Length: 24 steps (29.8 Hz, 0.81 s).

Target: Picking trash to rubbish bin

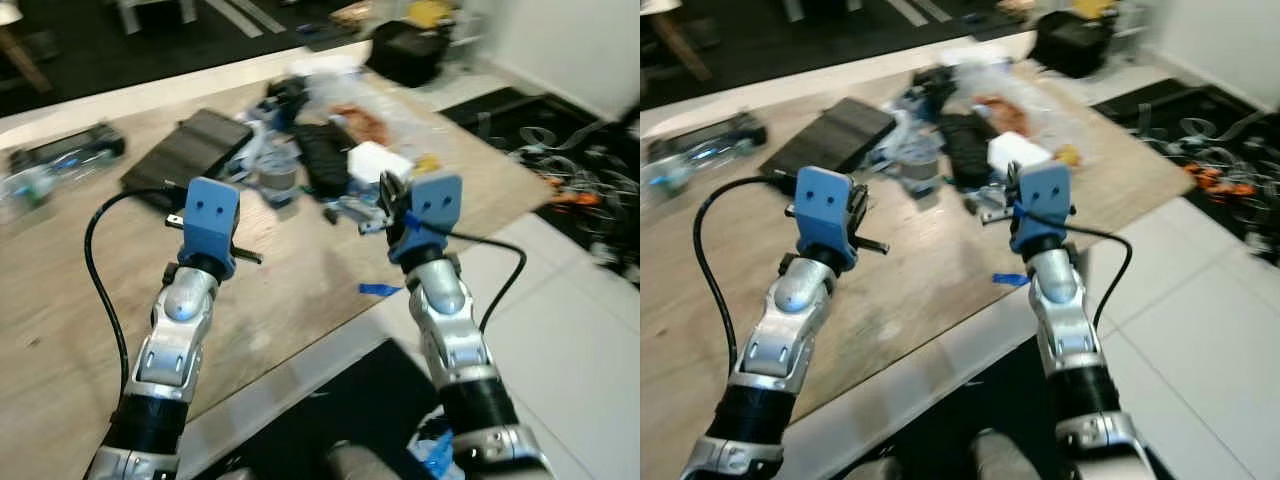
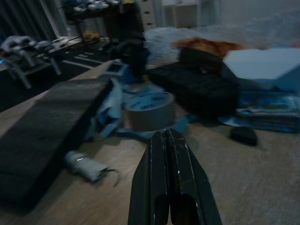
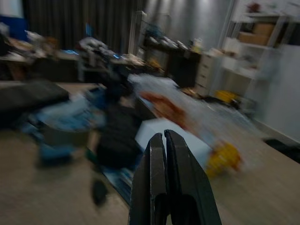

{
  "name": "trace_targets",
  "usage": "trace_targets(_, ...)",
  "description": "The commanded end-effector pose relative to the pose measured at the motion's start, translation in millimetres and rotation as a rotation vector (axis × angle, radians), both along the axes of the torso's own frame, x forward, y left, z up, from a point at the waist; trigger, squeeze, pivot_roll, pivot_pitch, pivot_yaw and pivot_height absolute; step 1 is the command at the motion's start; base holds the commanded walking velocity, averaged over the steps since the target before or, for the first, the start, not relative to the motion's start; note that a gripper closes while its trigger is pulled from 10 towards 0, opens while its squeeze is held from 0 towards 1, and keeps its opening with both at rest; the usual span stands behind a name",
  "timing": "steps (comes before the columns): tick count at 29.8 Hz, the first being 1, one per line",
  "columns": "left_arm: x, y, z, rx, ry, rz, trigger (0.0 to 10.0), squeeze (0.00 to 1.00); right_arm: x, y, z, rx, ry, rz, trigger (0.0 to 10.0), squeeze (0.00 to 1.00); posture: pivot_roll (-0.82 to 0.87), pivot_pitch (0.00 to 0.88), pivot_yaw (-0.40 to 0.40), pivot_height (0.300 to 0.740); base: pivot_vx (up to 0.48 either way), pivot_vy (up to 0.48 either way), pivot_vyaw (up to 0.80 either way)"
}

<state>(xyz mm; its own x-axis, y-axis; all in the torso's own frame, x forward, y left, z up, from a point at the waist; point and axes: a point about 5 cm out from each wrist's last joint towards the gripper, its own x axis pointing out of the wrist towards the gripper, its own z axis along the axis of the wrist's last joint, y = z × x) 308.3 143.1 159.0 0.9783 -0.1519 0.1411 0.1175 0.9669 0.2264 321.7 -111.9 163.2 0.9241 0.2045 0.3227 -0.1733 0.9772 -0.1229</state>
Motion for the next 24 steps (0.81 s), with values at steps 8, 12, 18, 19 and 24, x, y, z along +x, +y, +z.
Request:
trace_targets(8,-4.3,-0.4,-3.9,0.018,0.004,-0.011,10.0,0.00,-4.2,3.3,-4.1,-0.017,0.027,-0.009,10.0,0.00,0.02,0.054,-0.011,0.740,0.000,0.000,-0.80)
trace_targets(12,-4.9,-0.2,-2.7,0.009,-0.003,-0.027,10.0,0.00,-4.6,3.3,-5.3,-0.023,0.028,-0.014,10.0,0.00,0.02,0.053,-0.010,0.740,0.000,0.000,-0.80)
trace_targets(18,-4.1,8.0,-3.4,0.015,0.000,-0.012,10.0,0.00,-4.9,1.1,-8.6,-0.023,0.040,-0.025,10.0,0.00,0.02,0.050,-0.010,0.740,0.000,0.000,-0.80)
trace_targets(19,-4.1,8.0,-3.4,0.015,0.000,-0.012,10.0,0.00,-4.9,1.1,-8.6,-0.023,0.040,-0.025,10.0,0.00,0.02,0.050,-0.010,0.740,0.000,0.000,-0.80)
trace_targets(24,-2.7,12.7,-1.9,0.002,-0.001,0.002,10.0,0.00,-4.9,-0.7,-12.3,-0.025,0.055,-0.036,10.0,0.00,0.02,0.051,-0.009,0.740,0.000,0.000,-0.80)
